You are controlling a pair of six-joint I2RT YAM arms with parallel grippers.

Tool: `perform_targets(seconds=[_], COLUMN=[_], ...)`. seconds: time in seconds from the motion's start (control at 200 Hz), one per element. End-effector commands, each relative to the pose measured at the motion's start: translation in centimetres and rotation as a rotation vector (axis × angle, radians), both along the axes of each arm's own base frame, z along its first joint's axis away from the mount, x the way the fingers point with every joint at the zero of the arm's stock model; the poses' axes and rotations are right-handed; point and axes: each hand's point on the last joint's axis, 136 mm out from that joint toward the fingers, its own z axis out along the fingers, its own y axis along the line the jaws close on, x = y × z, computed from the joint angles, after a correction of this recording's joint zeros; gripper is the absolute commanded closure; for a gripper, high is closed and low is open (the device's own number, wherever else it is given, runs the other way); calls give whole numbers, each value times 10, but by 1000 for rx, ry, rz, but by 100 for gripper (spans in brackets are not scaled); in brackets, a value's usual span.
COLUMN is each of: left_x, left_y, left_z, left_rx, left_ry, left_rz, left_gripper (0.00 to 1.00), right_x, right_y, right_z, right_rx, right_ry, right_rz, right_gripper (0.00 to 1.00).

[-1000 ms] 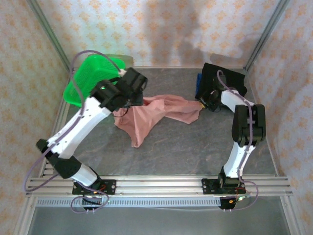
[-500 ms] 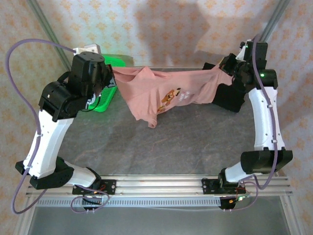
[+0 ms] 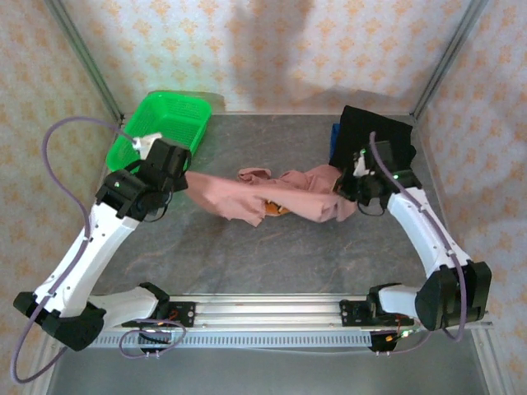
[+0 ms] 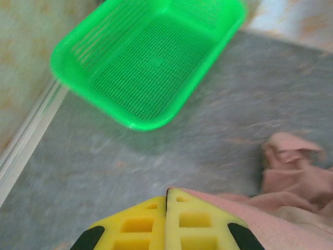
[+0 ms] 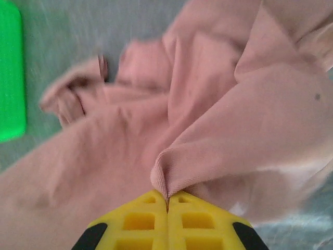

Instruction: Fold and stack the t-shirts

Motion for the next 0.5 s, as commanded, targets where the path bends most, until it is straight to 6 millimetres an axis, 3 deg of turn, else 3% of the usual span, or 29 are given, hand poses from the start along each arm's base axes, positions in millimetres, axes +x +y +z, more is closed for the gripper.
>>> perform_targets(seconds=[0.0, 0.15, 0.33, 0.44, 0.495], left_x=[-21, -36, -47, -52, -55], left_y=[33, 47, 57, 64, 66], left_z=[-8, -41, -70, -84, -91], left_rx=[20, 72, 87, 108, 112], left_ry=[-34, 48, 110, 157, 175], left_rz=[153, 203, 258, 285, 293], left_gripper=[100, 100, 100, 100, 100], right_x=[-5, -16, -4, 11, 16], right_y=[16, 42, 84, 103, 101], right_z=[-6, -49, -80, -75, -61], right_rx=[0, -42, -63, -50, -47], right_ry=[21, 168, 251, 228, 179], right_rz=[70, 191, 282, 322, 300], right_gripper=[100, 100, 97, 79, 64])
